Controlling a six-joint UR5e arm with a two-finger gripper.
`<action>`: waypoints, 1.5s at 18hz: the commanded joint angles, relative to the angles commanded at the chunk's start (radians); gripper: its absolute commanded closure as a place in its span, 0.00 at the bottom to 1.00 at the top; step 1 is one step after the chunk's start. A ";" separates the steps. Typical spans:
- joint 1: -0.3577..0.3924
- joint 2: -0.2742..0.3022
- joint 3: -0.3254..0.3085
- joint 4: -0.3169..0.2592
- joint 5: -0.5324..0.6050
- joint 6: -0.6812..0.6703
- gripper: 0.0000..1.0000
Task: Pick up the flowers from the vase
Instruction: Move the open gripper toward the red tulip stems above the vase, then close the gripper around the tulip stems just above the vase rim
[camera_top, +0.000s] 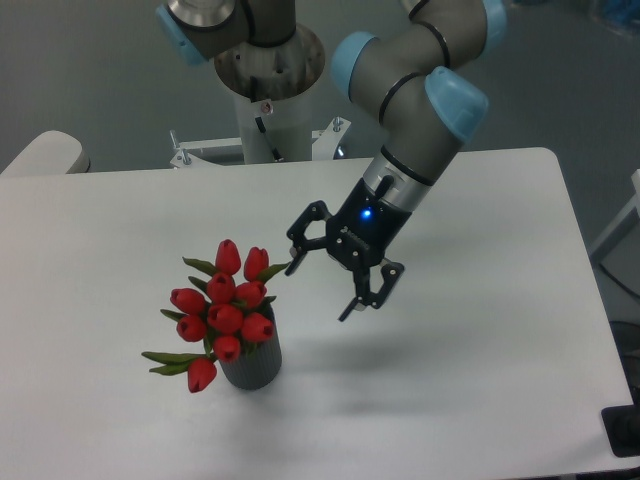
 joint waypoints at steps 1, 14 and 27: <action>-0.003 0.000 -0.017 0.005 -0.017 0.031 0.00; -0.075 -0.054 -0.072 0.181 -0.112 0.034 0.00; -0.087 -0.067 -0.068 0.198 -0.115 0.010 0.00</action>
